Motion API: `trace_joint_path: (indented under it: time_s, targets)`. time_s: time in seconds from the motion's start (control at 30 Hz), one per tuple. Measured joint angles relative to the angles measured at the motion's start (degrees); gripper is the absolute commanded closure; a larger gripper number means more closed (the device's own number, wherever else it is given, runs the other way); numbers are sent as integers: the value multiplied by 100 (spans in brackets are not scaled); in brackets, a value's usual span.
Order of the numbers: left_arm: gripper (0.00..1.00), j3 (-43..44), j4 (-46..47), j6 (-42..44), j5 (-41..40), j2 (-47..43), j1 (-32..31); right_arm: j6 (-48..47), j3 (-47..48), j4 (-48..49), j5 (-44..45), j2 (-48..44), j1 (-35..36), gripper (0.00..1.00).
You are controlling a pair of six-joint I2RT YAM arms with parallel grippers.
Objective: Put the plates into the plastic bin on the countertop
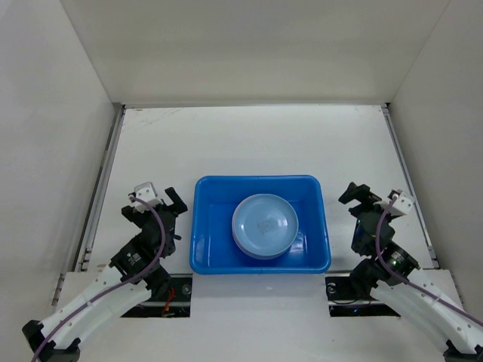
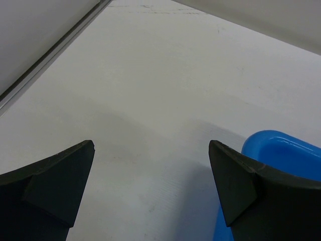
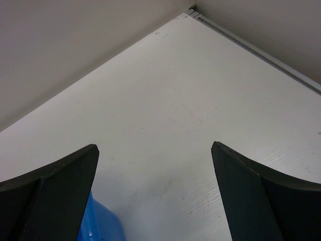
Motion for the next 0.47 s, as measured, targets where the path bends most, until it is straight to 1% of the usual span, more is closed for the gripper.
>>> trace_joint_path:
  time_s: [0.47]
  targets:
    - [0, -2, 55, 90, -26, -103, 7, -2, 0, 2, -2, 37, 4, 0]
